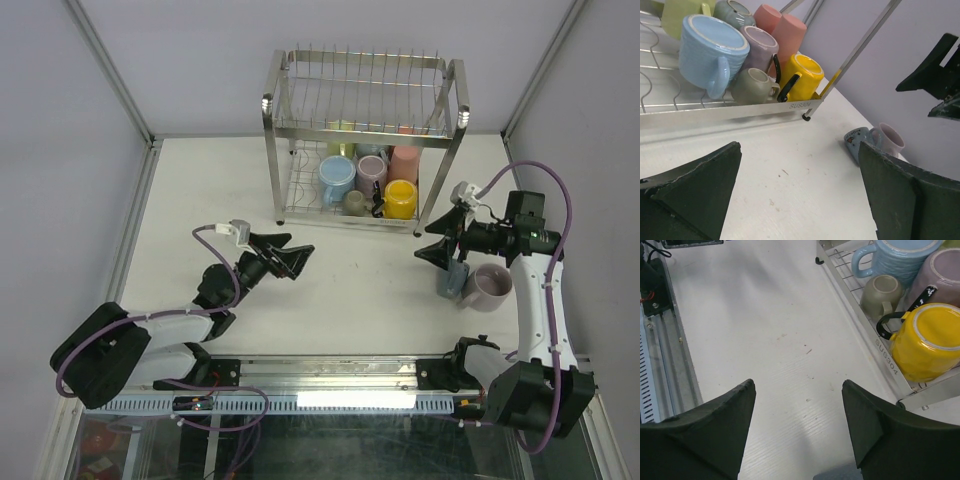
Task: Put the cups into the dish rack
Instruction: Turn the cup upside down in the dish rack, then pick up the cup at the center of the board.
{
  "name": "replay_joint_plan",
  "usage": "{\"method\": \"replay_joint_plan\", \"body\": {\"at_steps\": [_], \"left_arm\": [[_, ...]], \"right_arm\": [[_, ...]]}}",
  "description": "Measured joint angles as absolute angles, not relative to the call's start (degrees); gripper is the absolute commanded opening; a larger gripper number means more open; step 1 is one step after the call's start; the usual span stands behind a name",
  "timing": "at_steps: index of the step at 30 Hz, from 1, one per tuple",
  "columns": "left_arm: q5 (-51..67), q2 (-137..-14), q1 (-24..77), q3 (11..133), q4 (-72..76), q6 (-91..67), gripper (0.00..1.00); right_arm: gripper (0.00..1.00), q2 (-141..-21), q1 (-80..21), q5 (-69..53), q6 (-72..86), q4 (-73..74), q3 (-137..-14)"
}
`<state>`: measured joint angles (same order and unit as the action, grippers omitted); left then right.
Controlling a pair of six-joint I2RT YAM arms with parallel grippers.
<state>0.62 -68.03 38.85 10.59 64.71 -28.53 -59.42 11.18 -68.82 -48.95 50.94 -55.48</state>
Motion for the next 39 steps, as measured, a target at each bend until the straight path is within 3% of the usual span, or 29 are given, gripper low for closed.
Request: {"method": "replay_joint_plan", "body": {"at_steps": [11, 25, 39], "left_arm": [[0.25, -62.41, 38.5, 4.89, 66.06, -35.51, 0.99], [0.23, -53.82, 38.5, 1.89, 64.2, -36.23, 0.99], [-0.03, -51.4, 38.5, 1.1, 61.19, -35.42, 0.98]], "right_arm": [[0.99, -59.44, 10.98, -67.94, -82.39, 72.97, -58.83], [0.98, -62.39, 4.4, -64.53, -104.42, 85.27, -62.7], [0.84, -62.54, -0.51, -47.55, -112.49, 85.47, -63.96]]}}
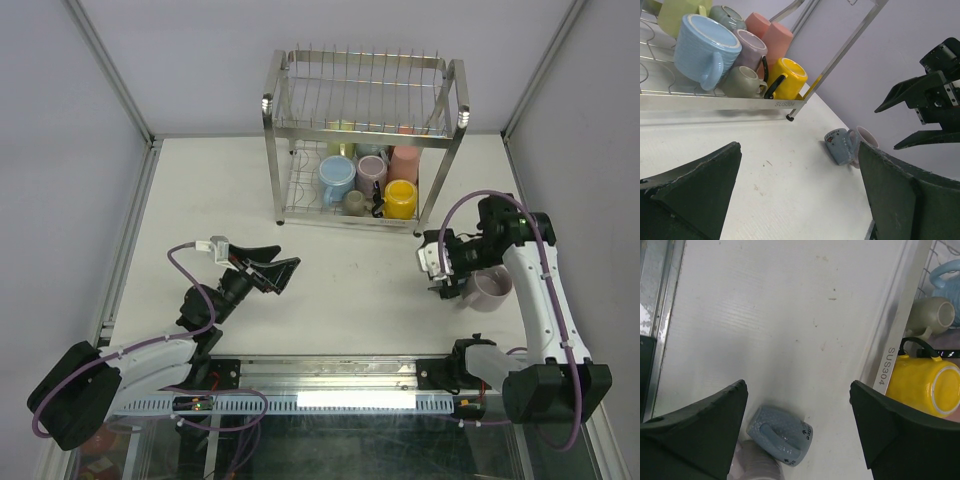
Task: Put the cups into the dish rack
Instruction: Pick up the cup at the center of the board.
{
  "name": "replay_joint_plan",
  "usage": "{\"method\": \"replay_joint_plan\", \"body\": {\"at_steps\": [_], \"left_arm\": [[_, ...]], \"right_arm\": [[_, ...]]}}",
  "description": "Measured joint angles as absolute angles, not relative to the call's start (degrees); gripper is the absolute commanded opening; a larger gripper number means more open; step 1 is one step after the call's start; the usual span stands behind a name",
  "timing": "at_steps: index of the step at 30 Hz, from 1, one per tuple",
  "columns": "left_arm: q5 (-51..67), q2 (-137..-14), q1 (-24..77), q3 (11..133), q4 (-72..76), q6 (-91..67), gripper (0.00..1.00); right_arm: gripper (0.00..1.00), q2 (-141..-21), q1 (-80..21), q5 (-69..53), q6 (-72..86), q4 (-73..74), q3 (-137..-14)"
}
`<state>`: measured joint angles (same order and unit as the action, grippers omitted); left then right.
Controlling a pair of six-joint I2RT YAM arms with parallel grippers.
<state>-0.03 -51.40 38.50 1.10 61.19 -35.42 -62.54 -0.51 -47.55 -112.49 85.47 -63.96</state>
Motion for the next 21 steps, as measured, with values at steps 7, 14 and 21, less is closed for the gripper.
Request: {"method": "replay_joint_plan", "body": {"at_steps": [7, 14, 21], "left_arm": [[-0.16, -50.78, 38.5, 0.73, 60.95, -35.44, 0.98], [-1.15, -50.76, 38.5, 0.6, 60.6, -35.42, 0.98], [-1.21, -50.78, 38.5, 0.6, 60.42, -35.44, 0.98]], "right_arm": [[0.75, -62.52, -2.5, -35.66, -115.31, 85.52, -63.94], [0.7, -62.57, -3.4, -23.66, -115.7, 82.48, -62.08], [0.69, -63.46, -5.02, -13.52, -115.74, 75.53, -56.1]]}}
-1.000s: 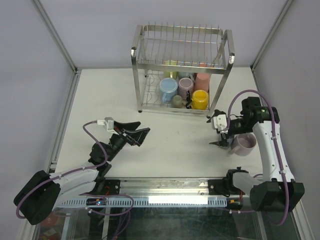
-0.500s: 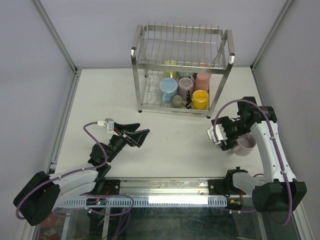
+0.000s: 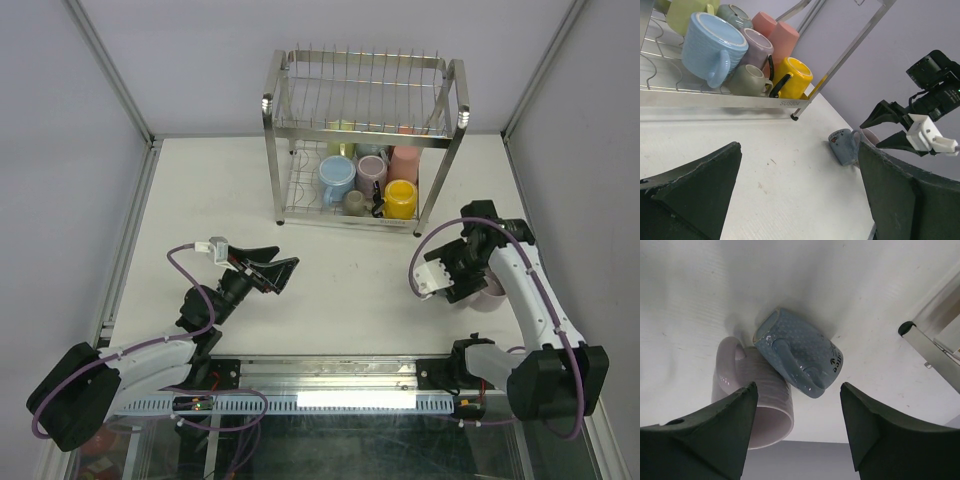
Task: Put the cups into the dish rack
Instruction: Pick up the cup at the center of the board.
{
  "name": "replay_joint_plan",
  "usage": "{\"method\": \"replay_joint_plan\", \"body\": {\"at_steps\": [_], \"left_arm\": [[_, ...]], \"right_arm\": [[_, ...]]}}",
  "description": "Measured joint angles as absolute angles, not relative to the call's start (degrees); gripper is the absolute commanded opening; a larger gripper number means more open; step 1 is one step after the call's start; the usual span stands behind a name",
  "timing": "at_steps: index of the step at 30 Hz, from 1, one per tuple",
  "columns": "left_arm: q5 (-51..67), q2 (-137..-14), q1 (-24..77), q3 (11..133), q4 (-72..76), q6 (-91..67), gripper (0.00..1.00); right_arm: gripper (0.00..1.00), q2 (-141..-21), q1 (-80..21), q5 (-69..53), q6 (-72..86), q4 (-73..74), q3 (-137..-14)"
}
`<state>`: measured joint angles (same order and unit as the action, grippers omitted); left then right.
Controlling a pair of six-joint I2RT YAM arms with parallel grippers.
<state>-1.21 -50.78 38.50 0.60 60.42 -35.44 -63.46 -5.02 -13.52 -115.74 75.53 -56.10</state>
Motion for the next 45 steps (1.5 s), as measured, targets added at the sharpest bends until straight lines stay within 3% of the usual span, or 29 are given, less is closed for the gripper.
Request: {"method": "replay_joint_plan", "body": {"at_steps": [9, 28, 35, 45], "left_arm": [[-1.23, -51.86, 38.5, 0.6, 60.4, -35.44, 0.98], [-1.26, -53.32, 38.5, 0.6, 60.45, -35.62, 0.97], [-0.89, -54.46, 38.5, 0.6, 61.82, -37.82, 0.94], [0.4, -62.26, 38.65, 2.66, 64.99, -55.33, 0.72]], "right_arm": [[0.6, -66.78, -6.94, -4.4, -116.16, 67.05, -51.64], [0.01, -69.17, -9.65, 0.32, -114.91, 61.71, -49.19], [0.0, -69.17, -9.76, -9.91, -108.03, 63.51, -51.16], [0.0, -66.17, -12.4, -33.63, -80.71, 54.43, -53.34]]}}
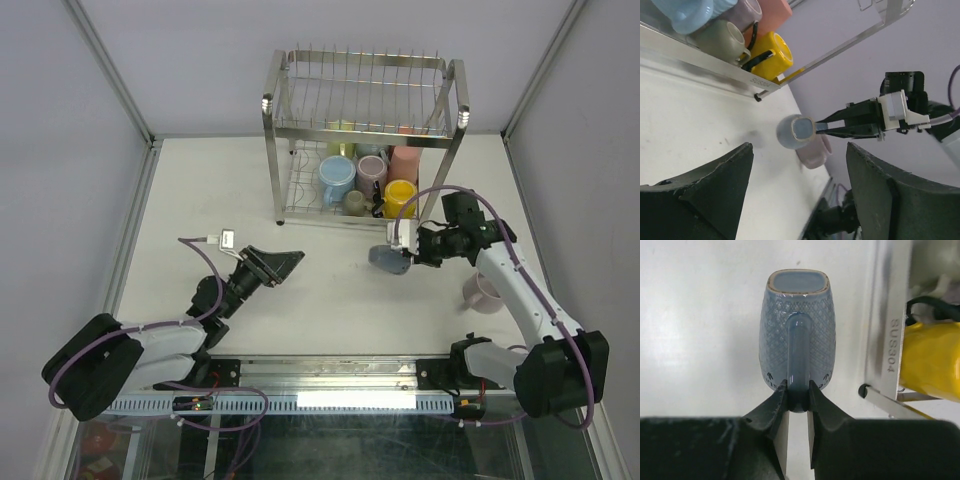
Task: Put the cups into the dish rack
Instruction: Pick up the cup at the center of the board.
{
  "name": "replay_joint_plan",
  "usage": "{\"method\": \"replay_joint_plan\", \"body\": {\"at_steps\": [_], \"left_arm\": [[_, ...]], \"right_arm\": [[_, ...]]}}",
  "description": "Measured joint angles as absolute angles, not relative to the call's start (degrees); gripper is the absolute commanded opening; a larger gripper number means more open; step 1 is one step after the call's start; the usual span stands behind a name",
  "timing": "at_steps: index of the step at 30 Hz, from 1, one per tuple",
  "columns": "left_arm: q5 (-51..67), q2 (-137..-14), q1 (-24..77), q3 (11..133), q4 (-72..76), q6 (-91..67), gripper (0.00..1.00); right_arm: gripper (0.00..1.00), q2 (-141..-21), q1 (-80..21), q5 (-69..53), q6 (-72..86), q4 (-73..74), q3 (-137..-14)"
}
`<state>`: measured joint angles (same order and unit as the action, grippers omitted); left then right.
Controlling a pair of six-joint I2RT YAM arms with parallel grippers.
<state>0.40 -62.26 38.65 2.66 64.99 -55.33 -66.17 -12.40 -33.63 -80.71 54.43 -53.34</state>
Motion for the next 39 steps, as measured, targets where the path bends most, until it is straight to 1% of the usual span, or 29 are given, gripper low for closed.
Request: {"method": "replay_joint_plan", "body": {"at_steps": [4, 7, 9, 11, 12, 13, 14, 16, 21, 23, 26, 39], "left_arm": [[-2.13, -63.0, 41.71, 4.78, 63.7, -64.12, 0.74], [-6.48, -61.58, 45.76, 7.86, 57.23, -70.57, 0.73], [-9.78, -59.7, 48.07, 11.25, 48.93, -75.5, 0.68], [-13.41, -58.7, 50.02, 16.69, 37.52, -80.99, 0.65], [-15.16, -58.81, 50.85, 19.92, 31.83, -83.61, 0.62], [-16.36, -59.05, 51.51, 22.55, 27.62, -85.65, 0.52], [-17.45, -59.42, 52.1, 24.86, 24.12, -87.96, 0.46], [-19.09, -60.95, 52.99, 27.59, 20.08, -92.62, 0.44], [-20.6, -68.14, 54.08, 28.75, 13.89, -99.37, 0.51], [-20.91, -70.87, 54.37, 29.1, 11.77, -100.88, 0.54], [-21.1, -72.71, 54.43, 29.91, 10.79, -102.28, 0.56], [-21.76, -75.85, 54.74, 31.53, 11.31, -105.58, 0.57]], "right_arm": [[0.0, -65.41, -15.2, -34.37, -66.78, 44.69, -52.31], [0.0, -65.28, -18.55, -31.75, -58.65, 38.17, -50.54], [0.0, -65.23, -21.98, -28.69, -53.43, 33.93, -49.19], [0.0, -65.1, -25.23, -25.91, -49.95, 30.7, -48.23], [0.0, -64.9, -27.27, -23.9, -48.49, 28.47, -47.53], [0.0, -64.64, -29.54, -21.67, -47.33, 25.91, -46.57], [0.0, -64.36, -31.88, -19.51, -46.37, 23.38, -45.5], [0.0, -64.01, -36.47, -15.16, -45.23, 18.72, -43.31], [0.0, -64.77, -44.95, -8.12, -44.21, 10.57, -39.83], [0.0, -65.25, -47.16, -5.17, -43.97, 7.77, -39.0], [0.0, -65.78, -48.64, -1.43, -43.92, 5.52, -37.93], [0.0, -68.73, -54.08, 6.79, -46.44, -1.54, -35.66]]}}
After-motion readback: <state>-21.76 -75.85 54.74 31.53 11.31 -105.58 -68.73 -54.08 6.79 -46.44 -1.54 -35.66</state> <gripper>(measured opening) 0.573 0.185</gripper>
